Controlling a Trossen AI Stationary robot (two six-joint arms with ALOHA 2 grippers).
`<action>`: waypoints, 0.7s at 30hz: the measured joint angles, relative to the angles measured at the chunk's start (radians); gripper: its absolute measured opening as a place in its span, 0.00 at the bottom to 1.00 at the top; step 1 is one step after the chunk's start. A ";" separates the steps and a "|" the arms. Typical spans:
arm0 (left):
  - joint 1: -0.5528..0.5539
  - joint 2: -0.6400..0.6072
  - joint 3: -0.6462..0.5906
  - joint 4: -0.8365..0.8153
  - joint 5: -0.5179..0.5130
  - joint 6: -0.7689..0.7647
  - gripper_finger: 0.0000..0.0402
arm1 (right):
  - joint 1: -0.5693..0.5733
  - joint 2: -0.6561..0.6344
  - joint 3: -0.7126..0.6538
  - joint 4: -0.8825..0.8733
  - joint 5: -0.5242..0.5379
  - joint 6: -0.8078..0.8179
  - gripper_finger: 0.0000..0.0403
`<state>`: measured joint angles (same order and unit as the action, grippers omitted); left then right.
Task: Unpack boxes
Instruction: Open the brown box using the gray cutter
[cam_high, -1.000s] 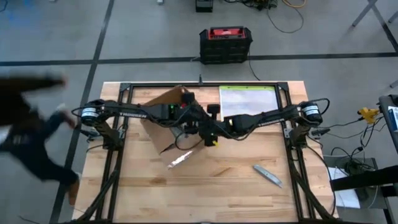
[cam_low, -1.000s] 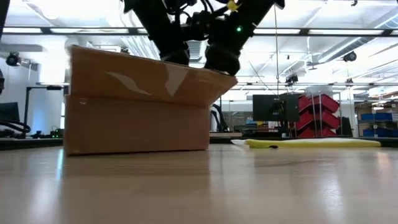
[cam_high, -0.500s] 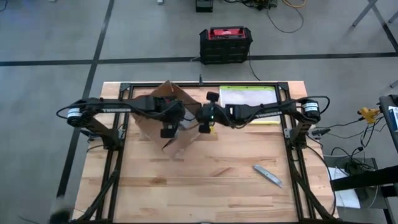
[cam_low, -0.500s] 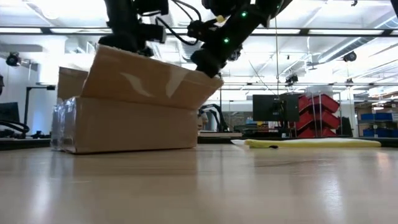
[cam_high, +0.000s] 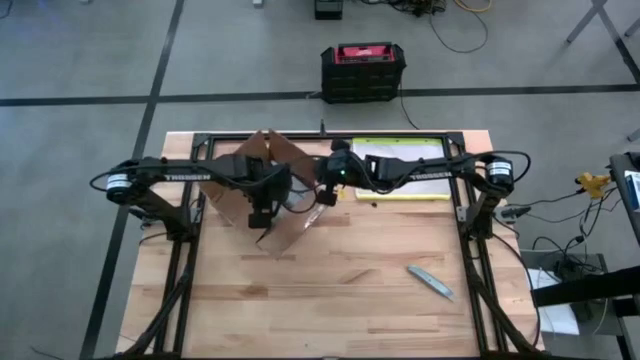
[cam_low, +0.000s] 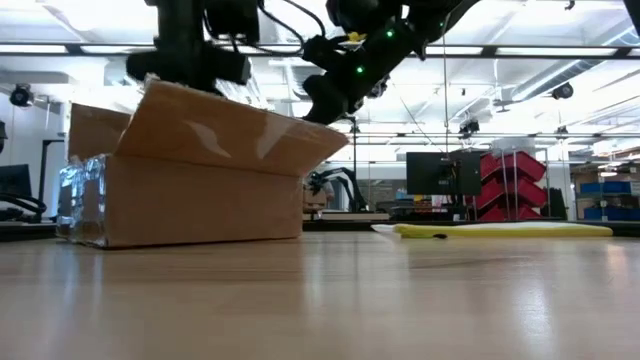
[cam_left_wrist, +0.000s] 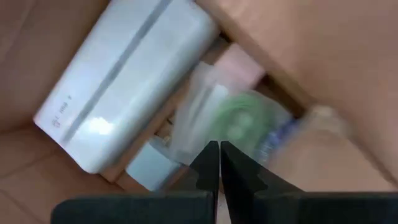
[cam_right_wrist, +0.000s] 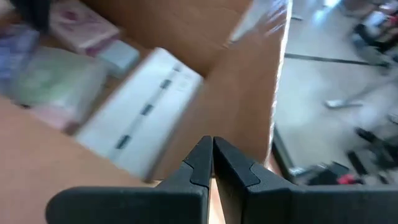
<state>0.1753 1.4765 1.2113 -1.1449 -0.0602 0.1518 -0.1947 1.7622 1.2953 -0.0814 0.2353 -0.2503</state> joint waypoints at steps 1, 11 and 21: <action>0.000 0.000 0.021 -0.022 0.018 -0.009 0.00 | 0.000 0.005 0.000 0.008 -0.044 -0.003 0.00; 0.013 0.008 0.078 -0.114 0.036 -0.028 0.00 | 0.044 0.041 0.021 0.150 -0.166 0.033 0.00; 0.094 0.010 0.066 0.000 0.027 0.093 0.00 | 0.000 0.067 0.046 0.145 -0.022 0.021 0.00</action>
<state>0.2695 1.4863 1.2775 -1.1450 -0.0328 0.2444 -0.1952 1.8291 1.3411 0.0632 0.2134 -0.2291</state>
